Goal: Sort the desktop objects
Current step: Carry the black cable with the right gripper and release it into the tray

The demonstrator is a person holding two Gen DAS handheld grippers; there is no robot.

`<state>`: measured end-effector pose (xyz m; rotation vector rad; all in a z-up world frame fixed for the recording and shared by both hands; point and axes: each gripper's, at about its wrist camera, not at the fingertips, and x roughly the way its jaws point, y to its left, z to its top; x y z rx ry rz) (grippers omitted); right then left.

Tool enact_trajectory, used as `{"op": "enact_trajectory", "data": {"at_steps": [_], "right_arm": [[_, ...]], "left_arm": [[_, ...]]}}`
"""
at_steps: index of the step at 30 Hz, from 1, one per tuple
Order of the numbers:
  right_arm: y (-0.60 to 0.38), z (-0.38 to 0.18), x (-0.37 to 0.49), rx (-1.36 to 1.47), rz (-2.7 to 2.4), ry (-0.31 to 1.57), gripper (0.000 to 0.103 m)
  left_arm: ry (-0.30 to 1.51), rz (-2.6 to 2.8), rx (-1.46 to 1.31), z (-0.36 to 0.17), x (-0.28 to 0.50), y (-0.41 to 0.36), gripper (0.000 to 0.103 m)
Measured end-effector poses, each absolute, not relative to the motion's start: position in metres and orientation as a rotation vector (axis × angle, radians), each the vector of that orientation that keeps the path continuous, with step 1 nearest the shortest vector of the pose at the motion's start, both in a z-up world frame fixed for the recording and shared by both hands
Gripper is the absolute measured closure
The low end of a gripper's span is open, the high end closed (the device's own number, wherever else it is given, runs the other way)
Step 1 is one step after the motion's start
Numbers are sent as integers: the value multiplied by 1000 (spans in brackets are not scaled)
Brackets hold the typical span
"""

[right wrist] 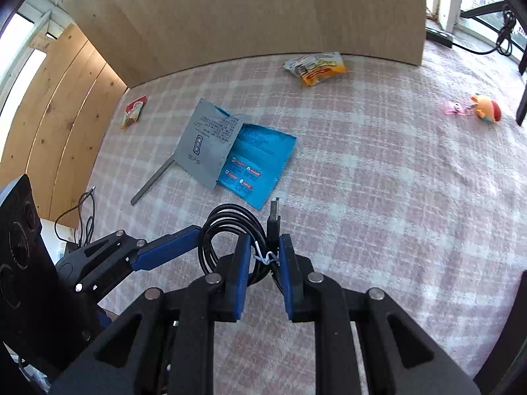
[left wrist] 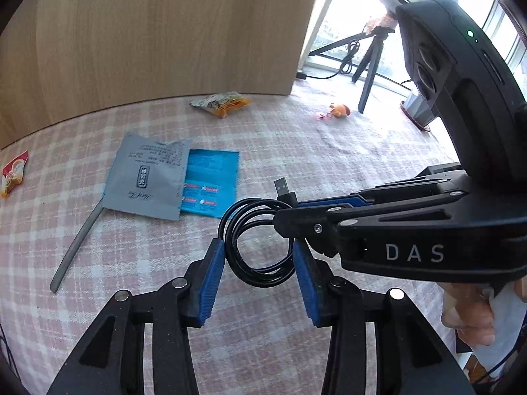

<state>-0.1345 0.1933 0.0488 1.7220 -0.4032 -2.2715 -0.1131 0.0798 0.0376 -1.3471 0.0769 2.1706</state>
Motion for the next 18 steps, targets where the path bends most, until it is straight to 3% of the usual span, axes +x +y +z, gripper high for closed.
{"op": "enact_trajectory", "data": {"at_steps": [18], "right_arm": [[371,120,-22,1667,-2619,-664,86]], "left_arm": [[223,1929,-1116,102,-56,266,63]]}}
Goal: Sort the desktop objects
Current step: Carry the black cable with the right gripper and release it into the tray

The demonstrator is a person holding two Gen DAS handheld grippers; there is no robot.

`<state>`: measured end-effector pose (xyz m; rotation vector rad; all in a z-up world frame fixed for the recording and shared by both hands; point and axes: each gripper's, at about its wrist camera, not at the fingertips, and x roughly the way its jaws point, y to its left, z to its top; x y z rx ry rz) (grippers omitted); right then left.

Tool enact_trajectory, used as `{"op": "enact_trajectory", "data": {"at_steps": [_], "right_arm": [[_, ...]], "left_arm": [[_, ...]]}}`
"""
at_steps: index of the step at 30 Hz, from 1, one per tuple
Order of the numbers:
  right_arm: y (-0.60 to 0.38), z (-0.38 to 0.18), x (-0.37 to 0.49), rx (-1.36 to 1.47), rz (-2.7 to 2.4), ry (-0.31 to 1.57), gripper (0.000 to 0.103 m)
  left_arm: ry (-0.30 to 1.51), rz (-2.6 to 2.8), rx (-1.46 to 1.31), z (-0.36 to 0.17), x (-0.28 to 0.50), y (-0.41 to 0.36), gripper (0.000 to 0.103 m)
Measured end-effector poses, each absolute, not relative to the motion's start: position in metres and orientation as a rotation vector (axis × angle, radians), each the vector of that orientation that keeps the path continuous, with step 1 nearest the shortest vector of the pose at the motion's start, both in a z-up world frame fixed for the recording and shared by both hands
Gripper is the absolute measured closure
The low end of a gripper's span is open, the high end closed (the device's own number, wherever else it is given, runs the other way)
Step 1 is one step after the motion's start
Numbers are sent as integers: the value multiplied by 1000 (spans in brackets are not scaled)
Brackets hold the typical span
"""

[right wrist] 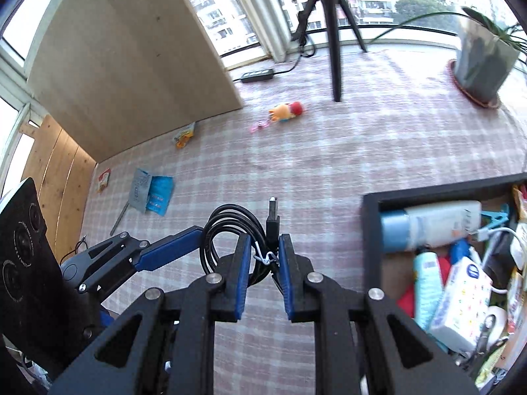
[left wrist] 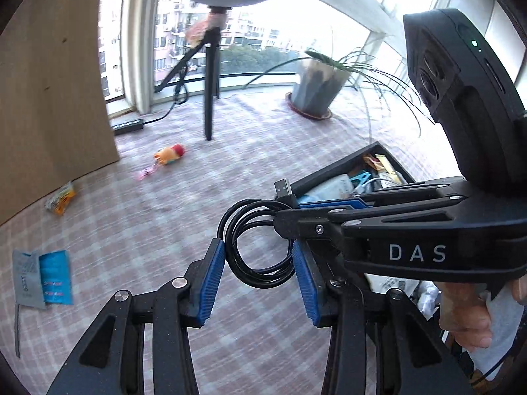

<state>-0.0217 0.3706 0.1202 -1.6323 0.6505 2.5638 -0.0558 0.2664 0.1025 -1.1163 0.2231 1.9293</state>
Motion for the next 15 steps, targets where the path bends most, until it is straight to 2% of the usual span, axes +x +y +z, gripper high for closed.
{"op": "enact_trajectory", "data": {"at_steps": [15], "right_arm": [[499,148,107,-1411,2345,750,86]], "left_arm": [[385,1654,-979,134,33,415,63]]}}
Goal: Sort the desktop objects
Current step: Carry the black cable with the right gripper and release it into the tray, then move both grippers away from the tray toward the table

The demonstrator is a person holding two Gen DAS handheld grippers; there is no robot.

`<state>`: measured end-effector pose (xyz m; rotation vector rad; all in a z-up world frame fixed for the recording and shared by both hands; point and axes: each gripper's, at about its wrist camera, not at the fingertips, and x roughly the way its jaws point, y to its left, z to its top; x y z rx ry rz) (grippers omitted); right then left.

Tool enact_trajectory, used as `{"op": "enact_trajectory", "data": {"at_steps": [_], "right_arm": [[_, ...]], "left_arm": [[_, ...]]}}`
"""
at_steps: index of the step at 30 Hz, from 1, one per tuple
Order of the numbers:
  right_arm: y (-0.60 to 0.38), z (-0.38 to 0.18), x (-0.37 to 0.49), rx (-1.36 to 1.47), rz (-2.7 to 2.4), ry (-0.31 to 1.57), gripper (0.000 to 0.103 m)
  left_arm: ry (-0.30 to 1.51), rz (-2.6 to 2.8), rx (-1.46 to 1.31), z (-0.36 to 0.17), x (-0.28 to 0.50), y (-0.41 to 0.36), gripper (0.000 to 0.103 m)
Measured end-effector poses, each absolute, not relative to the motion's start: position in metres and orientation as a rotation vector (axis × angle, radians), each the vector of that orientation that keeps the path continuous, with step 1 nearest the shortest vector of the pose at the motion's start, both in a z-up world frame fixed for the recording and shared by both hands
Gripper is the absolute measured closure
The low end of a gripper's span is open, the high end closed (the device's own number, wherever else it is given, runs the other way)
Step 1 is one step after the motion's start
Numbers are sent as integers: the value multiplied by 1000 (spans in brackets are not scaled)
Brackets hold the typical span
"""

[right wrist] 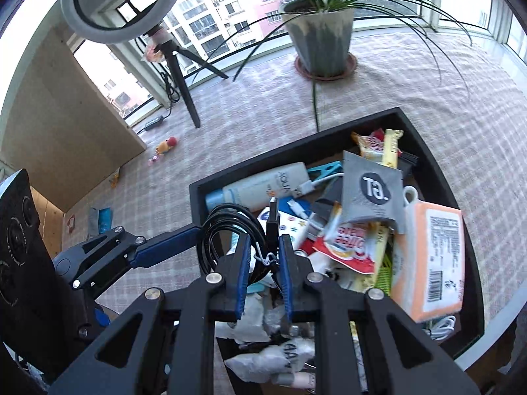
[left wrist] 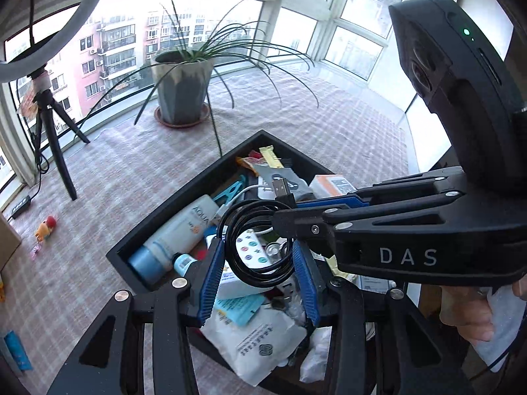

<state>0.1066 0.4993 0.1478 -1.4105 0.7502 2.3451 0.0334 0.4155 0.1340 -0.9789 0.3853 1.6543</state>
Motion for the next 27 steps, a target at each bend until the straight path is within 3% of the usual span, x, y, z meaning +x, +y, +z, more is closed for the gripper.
{"op": "enact_trajectory", "data": {"at_steps": [10,12,15,16,27], "right_arm": [[526,149,141,-1360,2278,794,86],[529,149,143,-1352,2273,778,85],[531,153,144,-1322,2246,724,66],[531,155,143,-1315,2252,723,64],[497,159,104,-1361,2323,649,64]], "left_arm": [[419,1606,-971,142,58,451,63],[407,1593,-984,145,60,450,58],[399,1602,-973,149,61,445,58],[401,1608,-969,151,60,442,58],[359,1749,-1032,144,8,391,58]]}}
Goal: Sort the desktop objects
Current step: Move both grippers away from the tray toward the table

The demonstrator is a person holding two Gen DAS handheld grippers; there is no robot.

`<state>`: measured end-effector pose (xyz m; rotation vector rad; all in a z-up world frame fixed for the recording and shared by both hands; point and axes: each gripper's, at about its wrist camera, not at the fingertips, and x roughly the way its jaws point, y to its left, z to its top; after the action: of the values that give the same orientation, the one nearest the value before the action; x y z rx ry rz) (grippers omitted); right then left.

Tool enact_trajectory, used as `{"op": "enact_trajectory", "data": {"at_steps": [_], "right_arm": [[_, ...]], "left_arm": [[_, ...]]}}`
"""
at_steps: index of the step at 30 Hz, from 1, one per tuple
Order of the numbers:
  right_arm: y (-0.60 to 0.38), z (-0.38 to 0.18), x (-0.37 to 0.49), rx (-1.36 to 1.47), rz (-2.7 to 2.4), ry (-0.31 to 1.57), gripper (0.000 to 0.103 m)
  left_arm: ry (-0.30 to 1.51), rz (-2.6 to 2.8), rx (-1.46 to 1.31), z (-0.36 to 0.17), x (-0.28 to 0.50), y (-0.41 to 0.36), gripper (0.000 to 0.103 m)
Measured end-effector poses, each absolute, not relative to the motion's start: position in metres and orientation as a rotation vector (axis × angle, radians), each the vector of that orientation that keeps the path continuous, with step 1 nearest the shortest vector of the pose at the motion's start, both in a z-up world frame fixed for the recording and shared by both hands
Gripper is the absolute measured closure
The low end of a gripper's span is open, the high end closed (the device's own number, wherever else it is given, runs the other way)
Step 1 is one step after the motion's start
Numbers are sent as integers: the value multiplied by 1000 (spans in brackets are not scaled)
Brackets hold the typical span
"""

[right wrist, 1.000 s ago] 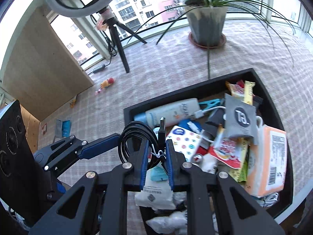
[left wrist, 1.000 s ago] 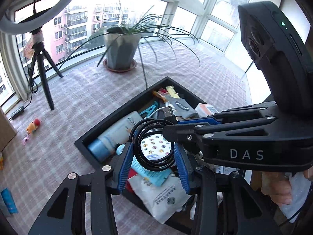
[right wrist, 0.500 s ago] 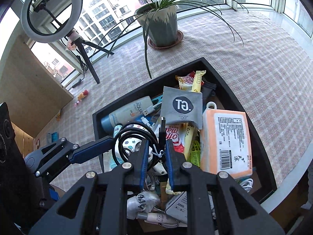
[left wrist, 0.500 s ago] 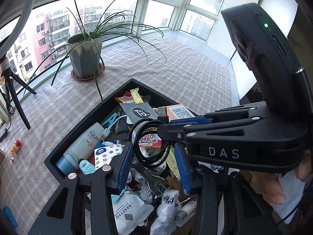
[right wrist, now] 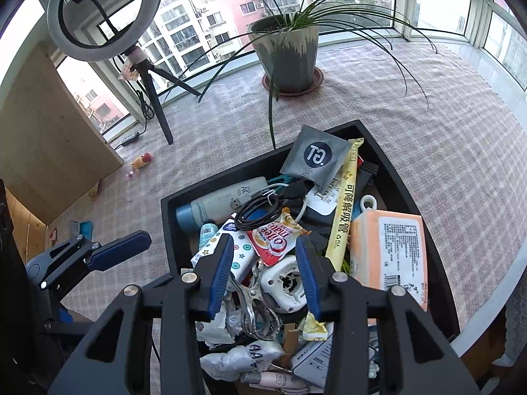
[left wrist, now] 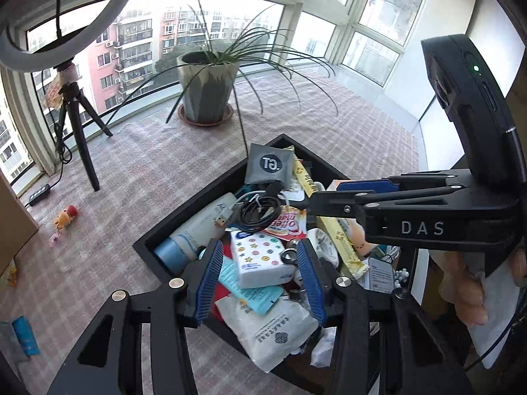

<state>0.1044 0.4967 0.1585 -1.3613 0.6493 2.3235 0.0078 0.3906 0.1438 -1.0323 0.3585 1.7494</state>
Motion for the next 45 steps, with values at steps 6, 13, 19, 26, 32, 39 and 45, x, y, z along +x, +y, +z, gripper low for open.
{"op": "enact_trajectory", "data": {"at_steps": [6,13,19,26,32,39,45], "right_arm": [[470,159,68,-1412,2386,607,64],[434,157,16,-1460,2471,573,59],[395,147,-31,-1499,2545,559,58],[361,127,-83,-1568,2581,511,52],[358,102,-126,-1610,2535,532,52],[362,70,-161,-1638,2470,552,52],[358,53,-182,-1646,2454,570,52]], "left_arm": [[312,1868,-1093,134,-37,344,52],[224,2008,-1200,115,-94,288,51],[160,2123,-1263,98,-133,240,41],[129,2249,-1335,82,-174,177,35],[101,2346,-1402,68,-207,114,35],[68,2472,-1496,53,-240,40,35],[-31,2586,-1582,42,-270,-22,35]]}}
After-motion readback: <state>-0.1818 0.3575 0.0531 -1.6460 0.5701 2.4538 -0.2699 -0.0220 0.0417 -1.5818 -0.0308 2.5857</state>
